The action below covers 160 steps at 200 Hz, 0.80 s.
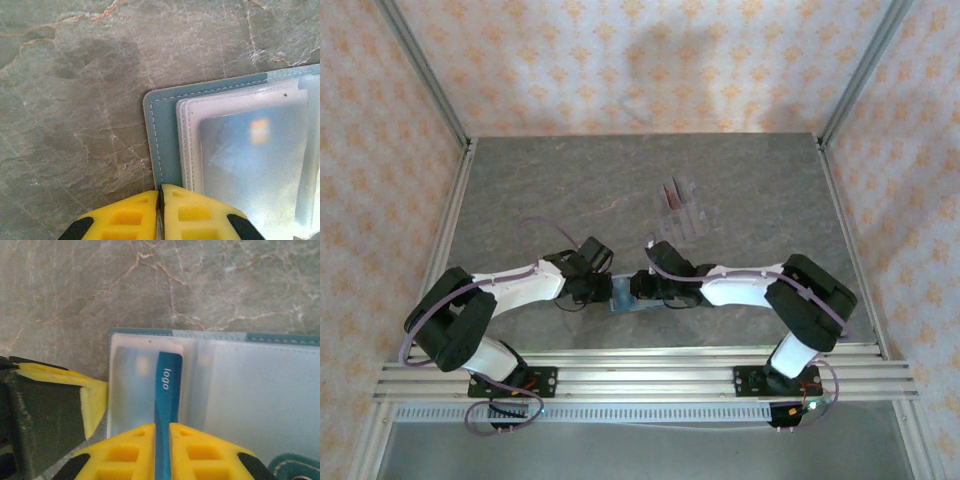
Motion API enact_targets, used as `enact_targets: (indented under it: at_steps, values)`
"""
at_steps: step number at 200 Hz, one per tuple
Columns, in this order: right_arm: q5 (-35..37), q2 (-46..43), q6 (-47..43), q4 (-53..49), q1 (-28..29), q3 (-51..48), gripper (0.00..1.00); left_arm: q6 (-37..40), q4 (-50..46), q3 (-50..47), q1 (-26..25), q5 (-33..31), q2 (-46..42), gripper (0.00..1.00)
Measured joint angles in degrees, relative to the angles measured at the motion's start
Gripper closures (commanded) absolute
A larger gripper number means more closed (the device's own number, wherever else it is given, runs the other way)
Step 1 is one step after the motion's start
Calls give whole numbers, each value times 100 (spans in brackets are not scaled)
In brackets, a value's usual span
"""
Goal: Put the credit cards into the card holder
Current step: Insert the credit card into the card slot.
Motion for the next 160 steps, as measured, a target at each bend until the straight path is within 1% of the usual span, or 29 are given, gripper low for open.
enact_targets:
  at_steps: [28,95,160]
  values:
    - [0,98,-55,-63,-9,186,87,0,0,0,0,0,0,90]
    - [22,306,-76,-260,-74,232,87,0,9,-4,0,0,0,90]
    - [-175,529,-24,-76,-87,278,87,0,22,-15,0,2,-4,89]
